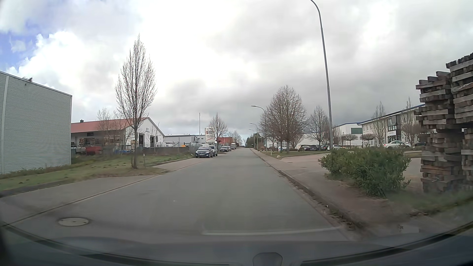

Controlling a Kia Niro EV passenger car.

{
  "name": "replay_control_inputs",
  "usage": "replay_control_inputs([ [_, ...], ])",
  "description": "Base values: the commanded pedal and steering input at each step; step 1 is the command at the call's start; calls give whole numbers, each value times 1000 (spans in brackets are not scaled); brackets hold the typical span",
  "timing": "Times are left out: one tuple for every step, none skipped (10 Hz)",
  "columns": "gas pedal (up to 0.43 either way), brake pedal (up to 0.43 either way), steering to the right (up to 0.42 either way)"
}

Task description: Follow the waypoints while adhering to traffic rules and regulations

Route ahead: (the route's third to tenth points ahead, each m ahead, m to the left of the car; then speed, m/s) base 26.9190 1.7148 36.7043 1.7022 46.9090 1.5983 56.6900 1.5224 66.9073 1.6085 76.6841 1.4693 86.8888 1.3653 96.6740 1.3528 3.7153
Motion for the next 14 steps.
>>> replay_control_inputs([
  [87,0,4],
  [79,0,3],
  [67,0,3],
  [67,0,4],
  [67,0,8],
  [47,0,15],
  [20,0,29],
  [8,0,39],
  [8,0,40],
  [8,0,40],
  [0,0,41],
  [0,0,41],
  [0,0,41],
  [0,0,41],
])
